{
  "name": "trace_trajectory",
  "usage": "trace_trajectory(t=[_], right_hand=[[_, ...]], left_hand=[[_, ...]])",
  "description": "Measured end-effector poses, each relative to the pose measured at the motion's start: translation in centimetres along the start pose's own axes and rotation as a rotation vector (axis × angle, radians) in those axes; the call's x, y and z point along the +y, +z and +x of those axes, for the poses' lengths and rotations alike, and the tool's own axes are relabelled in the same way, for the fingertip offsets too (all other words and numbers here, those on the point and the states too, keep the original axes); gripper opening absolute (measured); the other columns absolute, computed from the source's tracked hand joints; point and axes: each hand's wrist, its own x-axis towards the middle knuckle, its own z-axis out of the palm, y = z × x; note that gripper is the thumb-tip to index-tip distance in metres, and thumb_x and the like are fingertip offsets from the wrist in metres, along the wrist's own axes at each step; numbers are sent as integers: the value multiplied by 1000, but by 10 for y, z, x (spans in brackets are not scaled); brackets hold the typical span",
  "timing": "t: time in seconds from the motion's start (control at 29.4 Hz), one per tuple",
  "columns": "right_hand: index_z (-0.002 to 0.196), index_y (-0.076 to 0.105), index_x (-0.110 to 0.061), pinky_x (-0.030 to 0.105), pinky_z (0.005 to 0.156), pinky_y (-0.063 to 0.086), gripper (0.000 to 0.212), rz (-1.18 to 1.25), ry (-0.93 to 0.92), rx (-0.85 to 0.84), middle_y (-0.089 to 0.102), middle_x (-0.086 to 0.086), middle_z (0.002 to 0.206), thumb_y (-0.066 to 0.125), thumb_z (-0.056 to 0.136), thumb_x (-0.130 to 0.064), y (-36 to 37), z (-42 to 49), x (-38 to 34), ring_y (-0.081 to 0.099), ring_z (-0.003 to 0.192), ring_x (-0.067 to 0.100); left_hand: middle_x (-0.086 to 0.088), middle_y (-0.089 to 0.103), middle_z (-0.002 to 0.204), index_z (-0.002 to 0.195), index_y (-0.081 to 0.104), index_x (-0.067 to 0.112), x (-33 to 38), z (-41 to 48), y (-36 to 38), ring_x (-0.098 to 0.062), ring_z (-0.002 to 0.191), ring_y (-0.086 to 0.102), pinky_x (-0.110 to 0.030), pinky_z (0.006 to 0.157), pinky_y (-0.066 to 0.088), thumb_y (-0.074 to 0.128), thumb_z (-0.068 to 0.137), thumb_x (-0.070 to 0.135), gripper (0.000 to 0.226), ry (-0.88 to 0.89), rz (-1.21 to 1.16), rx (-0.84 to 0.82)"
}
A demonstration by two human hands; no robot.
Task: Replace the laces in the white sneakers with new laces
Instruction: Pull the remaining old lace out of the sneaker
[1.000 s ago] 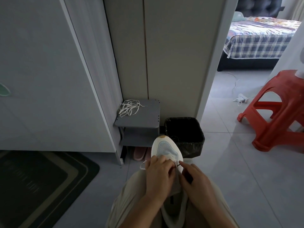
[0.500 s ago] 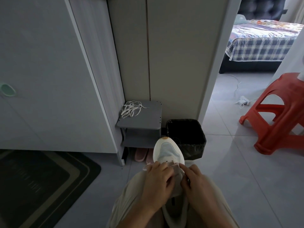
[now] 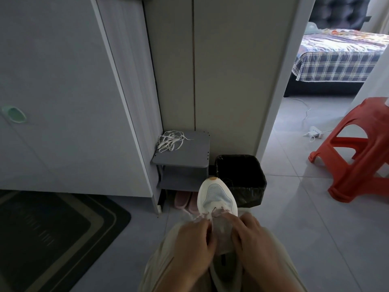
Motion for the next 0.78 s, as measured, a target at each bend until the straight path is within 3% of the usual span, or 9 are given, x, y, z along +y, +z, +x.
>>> trace_trajectory(t=[0.07,0.14,0.2,0.31,0.37,0.44,0.54,0.68,0.78], right_hand=[[123,46,-29,18,74,47,41,-14,-45,43,53,-1,111,63,86,-34,5,7,-2,54,90,11],[92,62,-28,20,52,51,48,-34,-141,112,59,-2,82,89,52,-32,13,15,-4,59,64,14],[70,65,-23,22,47,51,43,-112,-205,111,59,-4,70,93,38,-29,17,25,-12,58,57,14],[83,64,-23,19,73,50,10,-41,-224,-5,58,-7,89,72,78,-28,1,34,-11,56,78,7],[76,54,-32,6,68,38,18,161,-145,49,52,-12,85,57,89,-20,-13,26,15,49,74,0],[69,51,-30,6,63,38,29,384,23,214,54,-9,74,65,82,-9,-20,10,43,51,73,-1],[77,54,-30,3,67,40,35,474,90,177,59,-5,84,65,80,3,-8,-5,58,53,83,-4],[96,61,-27,13,76,45,42,258,-134,214,56,1,106,79,66,-4,0,11,32,55,89,6],[79,68,-24,25,65,53,44,-121,-294,220,66,-7,82,91,43,-32,4,25,-1,63,73,13]], left_hand=[[18,49,74,99,57,26,-3,-2,-1,4,61,44,-8,60,36,36,96,45,28,-8,-30,2],[20,40,65,97,59,24,-8,-4,1,4,57,43,-8,63,36,36,97,43,29,18,-59,7],[22,38,68,102,59,23,-12,-4,2,5,60,42,-6,65,34,35,97,42,31,26,-87,21],[13,52,83,100,56,23,-17,-4,6,1,69,46,-11,65,34,32,97,43,31,-45,-76,35],[10,50,68,80,52,24,-15,-4,2,-1,59,45,-13,54,32,33,93,43,30,-44,-37,107],[15,42,55,70,57,22,-11,-5,-2,7,55,46,-6,48,32,49,86,33,21,-11,-92,132],[15,38,50,67,60,20,-8,-5,-3,17,56,43,1,48,28,58,82,23,15,68,-79,160],[15,35,52,66,45,27,-13,-5,-4,-1,51,44,-10,44,25,38,93,44,32,134,36,130],[19,35,57,69,51,31,-14,-6,-3,3,47,34,-6,46,20,36,90,47,30,119,28,95]])
